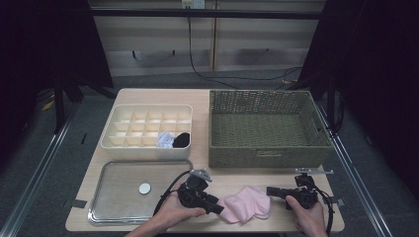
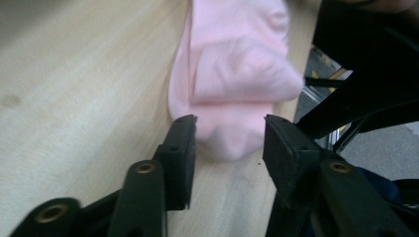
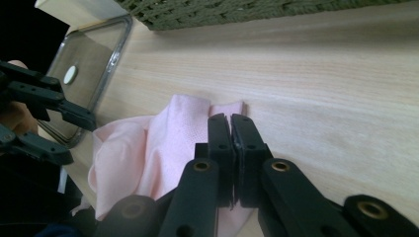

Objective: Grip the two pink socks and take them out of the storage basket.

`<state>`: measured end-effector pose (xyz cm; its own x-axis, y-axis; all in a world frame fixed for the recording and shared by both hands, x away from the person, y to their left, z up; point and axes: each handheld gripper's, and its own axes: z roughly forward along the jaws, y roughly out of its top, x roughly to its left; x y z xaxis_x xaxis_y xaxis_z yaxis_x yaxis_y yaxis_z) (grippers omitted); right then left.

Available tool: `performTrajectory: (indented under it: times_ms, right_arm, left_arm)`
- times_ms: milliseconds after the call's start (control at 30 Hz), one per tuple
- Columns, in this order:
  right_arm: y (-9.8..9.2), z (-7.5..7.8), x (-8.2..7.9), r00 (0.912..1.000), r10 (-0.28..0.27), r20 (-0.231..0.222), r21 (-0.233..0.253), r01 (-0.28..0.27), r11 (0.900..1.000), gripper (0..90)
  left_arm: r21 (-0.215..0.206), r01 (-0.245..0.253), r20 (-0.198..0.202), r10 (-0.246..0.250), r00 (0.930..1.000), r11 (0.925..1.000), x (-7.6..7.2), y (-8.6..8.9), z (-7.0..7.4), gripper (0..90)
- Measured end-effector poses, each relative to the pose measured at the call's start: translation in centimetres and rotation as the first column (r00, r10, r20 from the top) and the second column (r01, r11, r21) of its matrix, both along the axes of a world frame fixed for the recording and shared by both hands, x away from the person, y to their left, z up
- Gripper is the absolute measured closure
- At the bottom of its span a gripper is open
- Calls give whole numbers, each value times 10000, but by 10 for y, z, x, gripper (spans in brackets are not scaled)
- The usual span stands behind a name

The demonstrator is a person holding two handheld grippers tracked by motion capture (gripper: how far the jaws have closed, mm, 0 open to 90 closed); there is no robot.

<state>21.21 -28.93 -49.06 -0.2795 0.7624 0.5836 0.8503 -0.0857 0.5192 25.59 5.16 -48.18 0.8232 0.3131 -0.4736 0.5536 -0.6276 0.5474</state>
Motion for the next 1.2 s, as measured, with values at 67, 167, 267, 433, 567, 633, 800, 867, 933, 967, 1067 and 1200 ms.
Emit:
performTrajectory:
  times_ms: [67, 167, 267, 433, 567, 633, 800, 867, 933, 967, 1067, 1200]
  right_arm:
    - [-2, 0, -2, 10000, -70, 61, 46, 70, 10000, 876]
    - [-3, 1, -5, 9999, -50, 105, 64, 49, 10000, 868]
    - [-3, 1, -5, 9999, -52, 88, 58, 51, 10000, 865]
    - [-3, 3, -4, 9997, -62, 220, 50, 60, 10000, 860]
    - [-1, 3, -4, 9997, -76, 239, -104, 79, 9999, 854]
    - [-1, 4, -6, 9996, -110, 274, -90, 113, 9999, 850]
    - [-2, 5, -12, 9997, -92, 248, -211, 97, 9997, 823]
    - [-2, 5, -14, 9996, -87, 254, -430, 98, 9990, 790]
    - [-1, 8, -15, 9992, -76, 386, -435, 93, 9990, 771]
    - [0, 10, -15, 9986, -84, 526, -444, 107, 9990, 768]
    - [5, 17, -13, 9969, -3, 785, -338, 29, 9994, 755]
    - [20, 22, -7, 9954, 298, 907, -195, -281, 9994, 744]
  left_arm:
    - [101, -115, -275, 118, 9996, 9999, 1, -2, -3, 538]
    - [456, -285, -341, 301, 9990, 9986, -2, -7, -7, 565]
    - [551, -126, -76, 130, 9999, 9984, 1, -10, -9, 703]
    - [527, -267, 311, 251, 9992, 9983, 11, -13, -9, 871]
    - [344, -957, 437, 941, 9946, 9948, 27, -9, -7, 872]
    - [348, -1051, 622, 1028, 9928, 9939, 32, -9, -7, 869]
    - [140, -1514, 494, 1505, 9874, 9884, 39, -3, -8, 828]
    - [65, -1570, 478, 1565, 9865, 9876, 40, 0, -6, 764]
    - [44, -1592, 577, 1587, 9856, 9872, 39, 4, -1, 726]
    - [112, -1602, 732, 1590, 9846, 9870, 38, 6, 2, 700]
    - [-105, -1459, 872, 1462, 9854, 9892, 33, 12, 9, 696]
    - [-226, -1186, 775, 1200, 9897, 9927, 28, 9, 3, 716]
